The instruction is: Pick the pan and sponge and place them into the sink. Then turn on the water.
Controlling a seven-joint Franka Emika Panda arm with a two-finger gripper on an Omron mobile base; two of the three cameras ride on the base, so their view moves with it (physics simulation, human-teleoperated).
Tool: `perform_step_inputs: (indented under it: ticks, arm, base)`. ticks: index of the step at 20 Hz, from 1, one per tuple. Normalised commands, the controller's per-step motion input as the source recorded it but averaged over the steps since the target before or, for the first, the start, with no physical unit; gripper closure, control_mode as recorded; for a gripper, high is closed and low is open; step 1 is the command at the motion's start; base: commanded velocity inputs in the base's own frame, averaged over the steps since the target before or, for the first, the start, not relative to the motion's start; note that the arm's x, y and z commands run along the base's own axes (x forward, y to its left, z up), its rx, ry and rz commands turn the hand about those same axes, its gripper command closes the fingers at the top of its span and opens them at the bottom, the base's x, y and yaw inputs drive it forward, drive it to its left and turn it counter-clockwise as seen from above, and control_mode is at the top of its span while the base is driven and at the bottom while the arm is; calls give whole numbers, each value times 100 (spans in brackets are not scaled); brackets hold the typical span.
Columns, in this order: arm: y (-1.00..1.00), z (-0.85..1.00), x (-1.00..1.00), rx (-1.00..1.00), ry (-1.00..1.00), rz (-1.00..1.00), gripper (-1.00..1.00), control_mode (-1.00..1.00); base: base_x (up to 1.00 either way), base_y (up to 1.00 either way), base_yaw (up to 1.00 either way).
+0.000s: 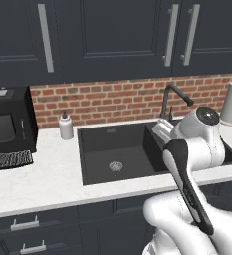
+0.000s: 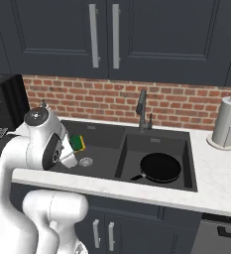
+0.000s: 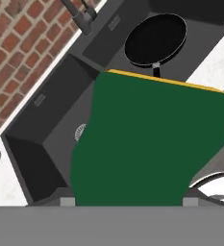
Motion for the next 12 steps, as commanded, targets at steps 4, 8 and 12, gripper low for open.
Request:
perform_step_inputs:
  ticks: [4, 8, 12]
  arm:
    - [-98, 17, 0, 15, 0, 0, 100, -100]
    - [-89, 5, 0, 13, 0, 0, 100, -100]
    - [-88, 1, 0, 13, 1, 3, 100, -100]
  base:
    - [0, 0, 0]
    - [0, 0, 0]
    - [0, 0, 0]
